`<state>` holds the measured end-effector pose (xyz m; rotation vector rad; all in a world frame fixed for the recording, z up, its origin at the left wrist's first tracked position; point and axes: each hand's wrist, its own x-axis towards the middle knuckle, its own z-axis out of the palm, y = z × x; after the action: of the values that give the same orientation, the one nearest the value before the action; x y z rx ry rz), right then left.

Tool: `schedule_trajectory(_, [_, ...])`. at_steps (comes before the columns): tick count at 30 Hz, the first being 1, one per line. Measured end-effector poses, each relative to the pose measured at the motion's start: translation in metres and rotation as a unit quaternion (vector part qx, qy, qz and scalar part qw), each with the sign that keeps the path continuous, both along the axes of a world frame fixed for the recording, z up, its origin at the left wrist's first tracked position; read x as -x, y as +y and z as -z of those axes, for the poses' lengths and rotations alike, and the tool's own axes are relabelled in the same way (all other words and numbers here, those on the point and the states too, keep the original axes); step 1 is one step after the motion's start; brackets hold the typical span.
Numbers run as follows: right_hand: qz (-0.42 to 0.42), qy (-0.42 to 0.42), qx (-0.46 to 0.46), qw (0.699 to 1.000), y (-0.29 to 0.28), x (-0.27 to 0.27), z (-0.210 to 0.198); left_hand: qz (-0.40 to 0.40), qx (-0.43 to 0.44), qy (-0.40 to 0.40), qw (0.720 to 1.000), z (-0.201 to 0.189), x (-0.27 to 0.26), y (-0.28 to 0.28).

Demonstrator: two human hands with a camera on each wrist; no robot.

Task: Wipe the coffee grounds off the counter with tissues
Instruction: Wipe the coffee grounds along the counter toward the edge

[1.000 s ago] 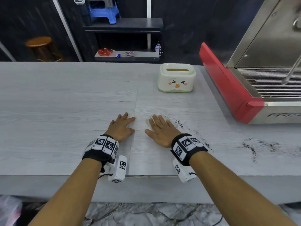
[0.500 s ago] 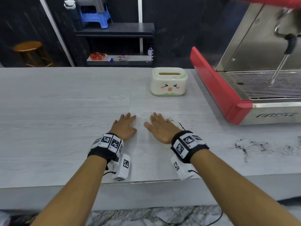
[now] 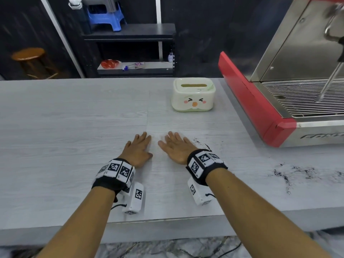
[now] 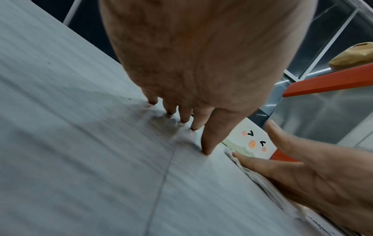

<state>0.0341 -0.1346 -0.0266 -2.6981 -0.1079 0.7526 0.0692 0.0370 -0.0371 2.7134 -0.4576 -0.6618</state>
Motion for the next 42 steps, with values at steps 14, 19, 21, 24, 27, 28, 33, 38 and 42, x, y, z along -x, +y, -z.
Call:
schedule_trajectory(14, [0.107,-0.008,0.028,0.994,-0.078,0.047,-0.001,-0.033,0.023,0.001,0.999,-0.004,0.007,-0.013])
schedule_trajectory(19, [0.050,-0.042,-0.007,0.998,-0.034,0.079,-0.008,-0.014,0.063,0.007,0.998,-0.007,0.017,-0.027])
schedule_trajectory(21, [0.028,-0.029,0.000,0.999,-0.029,0.086,-0.001,0.003,0.052,0.010,0.999,-0.005,0.024,-0.034])
schedule_trajectory(24, [0.031,-0.027,0.001,0.999,-0.040,0.090,0.004,0.011,0.041,0.005,0.999,-0.003,0.033,-0.045])
schedule_trajectory(27, [0.043,-0.013,0.004,0.999,-0.061,0.093,0.001,0.005,0.042,0.012,0.999,-0.004,0.040,-0.054])
schedule_trajectory(28, [0.046,-0.005,0.006,0.999,-0.069,0.094,-0.001,0.003,0.042,0.014,0.999,-0.005,0.042,-0.057])
schedule_trajectory(33, [0.027,0.033,0.011,0.999,-0.102,0.099,-0.015,-0.021,0.045,0.025,0.998,-0.008,0.047,-0.070])
schedule_trajectory(38, [0.009,-0.019,-0.006,1.000,-0.125,0.081,-0.052,-0.053,0.049,0.021,0.997,-0.013,0.049,-0.088])
schedule_trajectory(42, [0.024,-0.056,-0.026,0.998,-0.147,0.053,-0.061,-0.070,0.043,0.006,0.997,-0.017,0.045,-0.099])
